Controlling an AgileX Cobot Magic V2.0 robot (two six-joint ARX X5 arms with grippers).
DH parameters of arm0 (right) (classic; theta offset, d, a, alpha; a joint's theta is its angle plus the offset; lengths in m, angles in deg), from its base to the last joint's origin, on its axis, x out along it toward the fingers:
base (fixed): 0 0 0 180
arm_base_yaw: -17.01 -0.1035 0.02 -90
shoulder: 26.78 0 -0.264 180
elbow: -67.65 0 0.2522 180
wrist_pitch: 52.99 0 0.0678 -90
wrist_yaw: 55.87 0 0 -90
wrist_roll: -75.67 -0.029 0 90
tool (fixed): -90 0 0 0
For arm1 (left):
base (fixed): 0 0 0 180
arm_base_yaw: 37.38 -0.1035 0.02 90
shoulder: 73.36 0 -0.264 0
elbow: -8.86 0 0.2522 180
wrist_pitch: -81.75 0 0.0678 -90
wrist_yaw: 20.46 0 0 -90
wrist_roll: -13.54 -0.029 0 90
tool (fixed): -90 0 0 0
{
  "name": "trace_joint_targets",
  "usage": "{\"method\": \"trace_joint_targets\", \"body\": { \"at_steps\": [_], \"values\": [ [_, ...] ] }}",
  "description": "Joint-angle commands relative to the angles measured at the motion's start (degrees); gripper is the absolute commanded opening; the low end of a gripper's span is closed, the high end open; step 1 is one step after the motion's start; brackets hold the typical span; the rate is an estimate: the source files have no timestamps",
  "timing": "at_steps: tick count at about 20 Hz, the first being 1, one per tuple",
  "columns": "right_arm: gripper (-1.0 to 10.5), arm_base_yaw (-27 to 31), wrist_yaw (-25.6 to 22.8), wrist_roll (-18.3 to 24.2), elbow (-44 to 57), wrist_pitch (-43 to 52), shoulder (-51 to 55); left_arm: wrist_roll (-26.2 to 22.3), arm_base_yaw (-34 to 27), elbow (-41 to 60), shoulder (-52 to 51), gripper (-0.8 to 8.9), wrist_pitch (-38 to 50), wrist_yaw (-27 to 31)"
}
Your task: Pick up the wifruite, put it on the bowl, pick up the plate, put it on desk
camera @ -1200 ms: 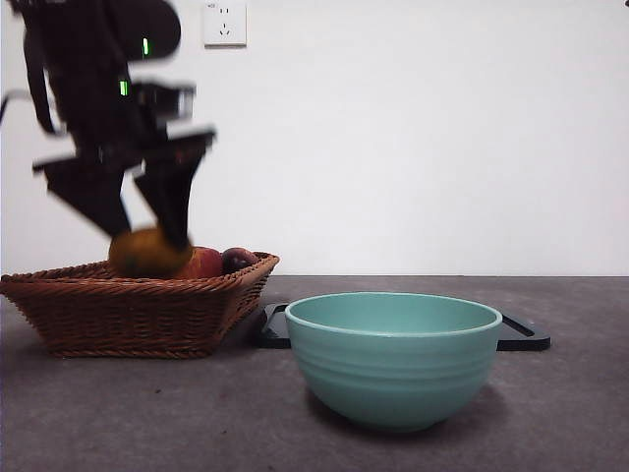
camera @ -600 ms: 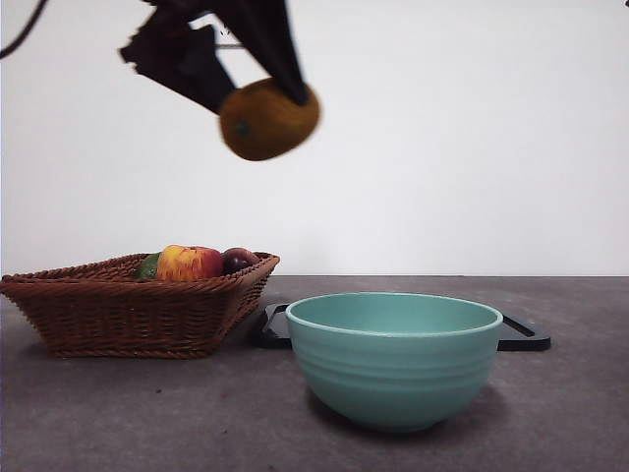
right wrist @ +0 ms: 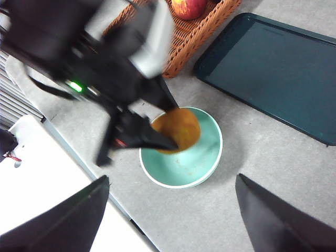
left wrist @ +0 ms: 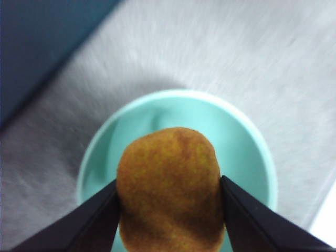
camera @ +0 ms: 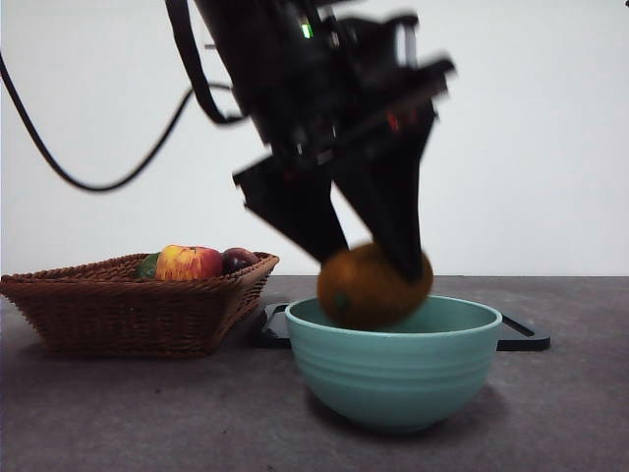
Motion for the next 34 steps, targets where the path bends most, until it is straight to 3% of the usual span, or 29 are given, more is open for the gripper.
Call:
{"method": "trace_joint_targets", "body": {
  "at_steps": [1, 9, 13, 19, 27, 34],
  "values": [
    [3.9, -0.3, 0.1, -0.4, -1.0, 0.4, -0.2, -0.3, 1.5, -1.1, 3.3, 2.41, 1.1, 0.3],
    [3.9, -0.3, 0.1, -0.4, -1.0, 0.4, -0.2, -0.3, 2.3, -1.1, 7.0, 2.53, 2.6, 1.1],
    [3.9, -0.3, 0.1, -0.4, -1.0, 0.4, -0.2, -0.1, 2.4, -1.1, 7.0, 4.04, 2.6, 1.1],
    [3.9, -0.3, 0.1, -0.4, -1.0, 0.4, -0.2, 1.0, 2.7, -2.1, 5.4, 4.04, 1.8, 1.1],
    [3.9, -0.3, -0.1, -0.2, -1.0, 0.4, -0.2, 1.7, 0.3, -3.3, -9.1, 4.04, 1.0, 1.1],
    [3.9, -0.3, -0.3, -0.2, -1.0, 0.4, -0.2, 2.8, -10.7, -3.3, -25.2, 4.04, -2.1, 1.1]
  ]
}}
